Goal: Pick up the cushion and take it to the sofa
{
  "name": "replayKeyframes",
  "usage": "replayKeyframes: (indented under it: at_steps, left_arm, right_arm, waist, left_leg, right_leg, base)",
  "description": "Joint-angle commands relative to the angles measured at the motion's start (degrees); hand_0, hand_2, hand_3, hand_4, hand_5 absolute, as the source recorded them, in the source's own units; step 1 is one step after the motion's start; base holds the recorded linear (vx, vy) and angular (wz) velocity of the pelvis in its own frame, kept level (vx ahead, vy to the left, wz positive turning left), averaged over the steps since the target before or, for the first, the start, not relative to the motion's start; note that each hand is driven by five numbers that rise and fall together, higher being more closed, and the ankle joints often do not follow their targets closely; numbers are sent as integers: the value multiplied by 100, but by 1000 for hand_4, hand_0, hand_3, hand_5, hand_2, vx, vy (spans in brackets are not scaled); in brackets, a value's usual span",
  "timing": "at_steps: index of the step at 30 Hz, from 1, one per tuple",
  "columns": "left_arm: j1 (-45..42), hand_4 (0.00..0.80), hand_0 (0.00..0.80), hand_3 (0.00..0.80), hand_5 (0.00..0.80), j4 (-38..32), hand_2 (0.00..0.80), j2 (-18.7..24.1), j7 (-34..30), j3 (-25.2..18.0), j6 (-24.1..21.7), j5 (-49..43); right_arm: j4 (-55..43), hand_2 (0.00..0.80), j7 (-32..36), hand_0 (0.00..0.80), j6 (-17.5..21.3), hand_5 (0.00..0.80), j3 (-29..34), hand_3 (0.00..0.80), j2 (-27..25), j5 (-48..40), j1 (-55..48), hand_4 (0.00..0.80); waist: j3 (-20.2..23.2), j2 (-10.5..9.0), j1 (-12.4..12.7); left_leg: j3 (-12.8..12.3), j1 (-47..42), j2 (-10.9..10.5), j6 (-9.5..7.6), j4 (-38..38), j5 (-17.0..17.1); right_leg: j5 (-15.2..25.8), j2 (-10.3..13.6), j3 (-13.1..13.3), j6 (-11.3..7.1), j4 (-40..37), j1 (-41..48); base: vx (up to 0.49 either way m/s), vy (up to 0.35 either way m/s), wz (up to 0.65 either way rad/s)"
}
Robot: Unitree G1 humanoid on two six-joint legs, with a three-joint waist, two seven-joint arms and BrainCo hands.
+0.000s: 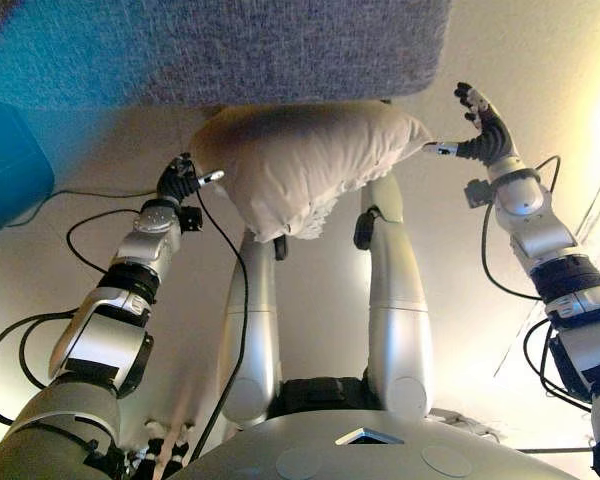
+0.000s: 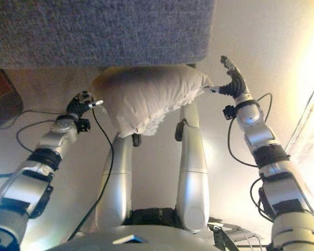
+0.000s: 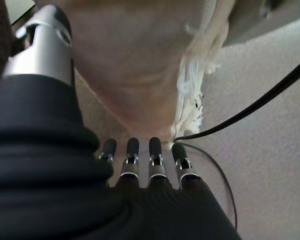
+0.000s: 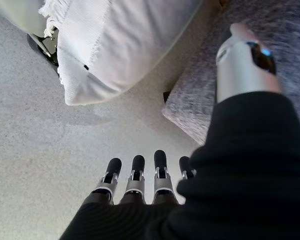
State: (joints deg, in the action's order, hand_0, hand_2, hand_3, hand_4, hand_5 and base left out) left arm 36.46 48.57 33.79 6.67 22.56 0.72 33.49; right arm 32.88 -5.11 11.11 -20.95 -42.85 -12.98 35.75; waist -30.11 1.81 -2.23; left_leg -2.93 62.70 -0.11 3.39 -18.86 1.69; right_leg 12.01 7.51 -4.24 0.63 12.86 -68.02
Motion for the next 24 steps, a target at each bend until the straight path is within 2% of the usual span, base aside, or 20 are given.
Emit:
replayKeyframes:
  at_steps: [1,8,14,18,21,24]
  left_arm:
    - [-133,0,0,0,0,-132,0,-44,-71,-72,-106,313]
    - [89,0,0,0,0,-349,0,37,-179,53,-65,701]
    - [275,0,0,0,0,-248,0,-60,-571,126,183,1228]
    - [742,0,0,0,0,123,0,-214,-462,227,420,1430]
    - [1201,0,0,0,0,587,0,-228,-714,129,744,1824]
    - [1424,0,0,0,0,887,0,-232,-964,71,804,2067]
  right_arm:
    - [-143,0,106,0,240,0,-255,0,-497,57,50,0]
    - [-180,0,333,0,89,0,-529,0,-759,57,686,0]
    - [56,0,-74,0,-141,0,-500,0,-749,-16,1143,0]
    - [439,0,-157,0,-147,0,-594,0,-534,71,1686,0]
    - [722,0,-111,0,-70,0,-758,0,-422,40,2073,0]
    - [771,0,-128,0,-61,0,-850,0,-384,-57,2208,0]
  waist:
    - [31,629,-143]
    - [31,798,-119]
    - [31,936,-122]
    - [31,1000,-135]
    - [31,973,-154]
    - [31,939,-194]
  left_leg:
    - [-9,489,-49,-78,-126,538]
    - [-87,1039,-50,-96,-342,459]
    - [-217,1493,-29,-92,-589,369]
    - [-272,1625,-19,-102,-576,345]
    - [-301,1736,2,-93,-549,348]
    - [-332,1919,24,-72,-616,332]
  right_leg:
    - [-677,-176,277,-500,900,-178]
    - [-727,-167,361,-504,1147,-795]
    - [-765,-140,407,-527,1449,-1319]
    - [-811,-174,455,-536,1536,-1500]
    - [-820,-186,432,-549,1502,-1586]
    - [-814,-197,428,-555,1551,-1762]
  base:
    - [27,23,7]
    - [22,27,7]
    - [9,36,7]
    - [10,36,3]
    - [0,0,0]
    - [0,0,0]
